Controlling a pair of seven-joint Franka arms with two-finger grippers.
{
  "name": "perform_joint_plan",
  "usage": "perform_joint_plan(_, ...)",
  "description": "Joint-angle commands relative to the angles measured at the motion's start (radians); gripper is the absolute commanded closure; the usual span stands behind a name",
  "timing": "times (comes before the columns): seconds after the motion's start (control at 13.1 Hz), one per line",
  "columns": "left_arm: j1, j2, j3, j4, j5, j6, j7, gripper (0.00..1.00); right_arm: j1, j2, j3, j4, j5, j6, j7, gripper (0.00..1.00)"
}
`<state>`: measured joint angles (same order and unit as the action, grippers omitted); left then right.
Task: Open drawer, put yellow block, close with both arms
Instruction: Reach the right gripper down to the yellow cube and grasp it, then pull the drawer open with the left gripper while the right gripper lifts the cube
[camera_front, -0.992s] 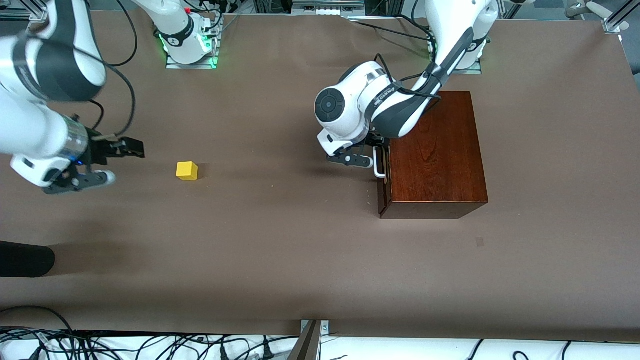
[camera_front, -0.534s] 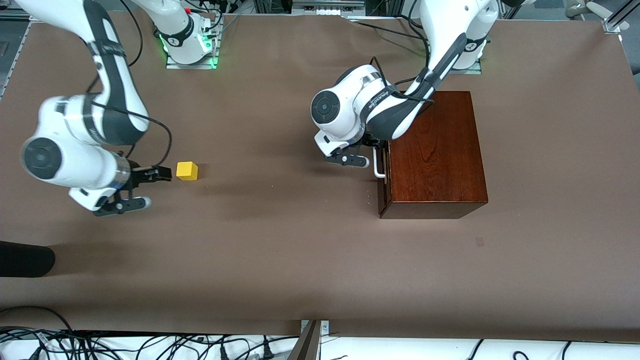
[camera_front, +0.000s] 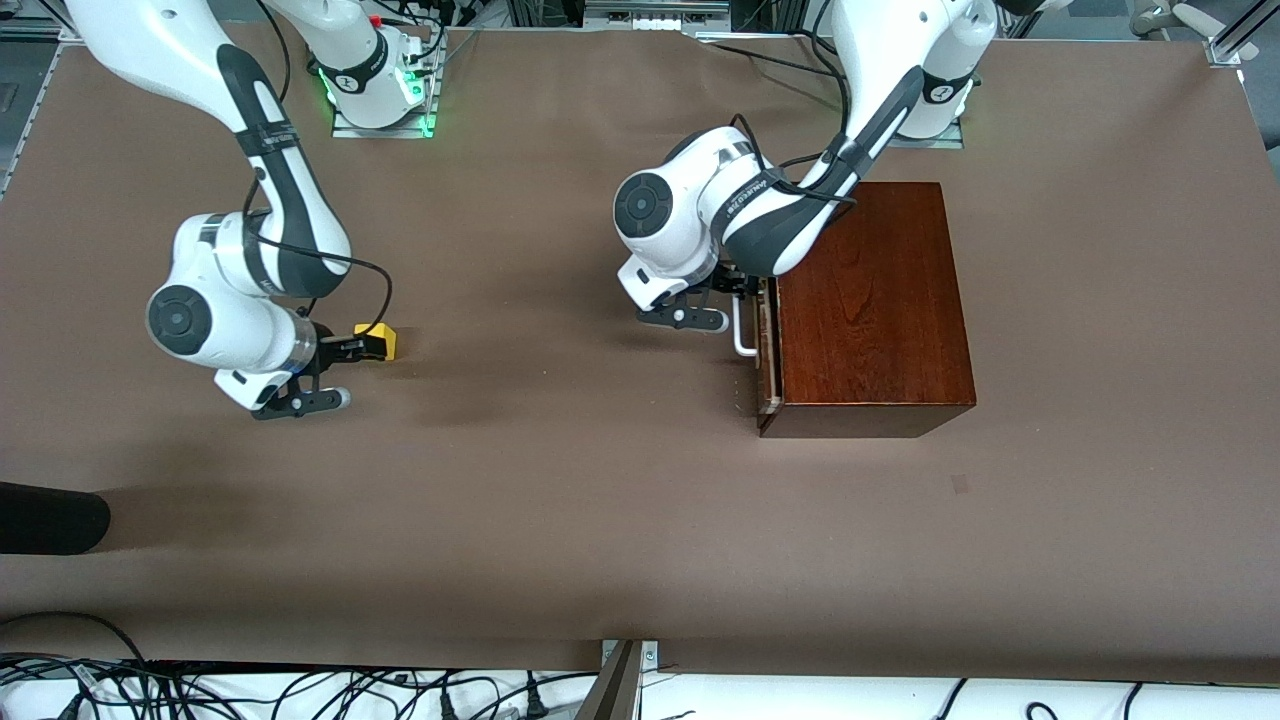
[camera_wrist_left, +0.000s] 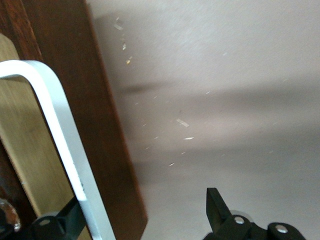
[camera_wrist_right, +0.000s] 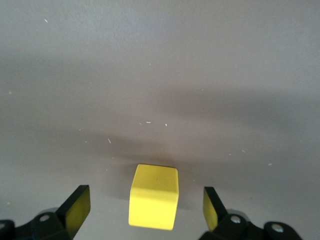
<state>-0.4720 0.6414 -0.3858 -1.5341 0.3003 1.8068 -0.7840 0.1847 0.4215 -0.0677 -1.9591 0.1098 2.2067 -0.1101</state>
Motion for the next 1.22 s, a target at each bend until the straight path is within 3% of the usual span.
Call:
perform_joint_plan(0.0,-0.013,0.037,-0.004,0.020,-0.042,0.071,-0.038,0.00,0.001,-0.062,0.006,-0.142,0.018,0.106,0.010,0.00)
perform_joint_plan(0.53,-0.063,0.066,-0.005,0.052,-0.082,0.212,-0.124,0.00,0.001,-0.060,0.014,-0.273,0.018,0.260,0.010,0.02)
perform_joint_plan(0.84,-0.063,0.063,-0.004,0.089,-0.060,0.210,-0.107,0.00,0.001,-0.046,0.014,-0.282,0.018,0.295,0.010,0.28)
perform_joint_plan(1.15,-0.062,0.055,-0.002,0.097,-0.058,0.204,-0.110,0.00,-0.001,-0.041,0.014,-0.284,0.018,0.300,0.010,0.72)
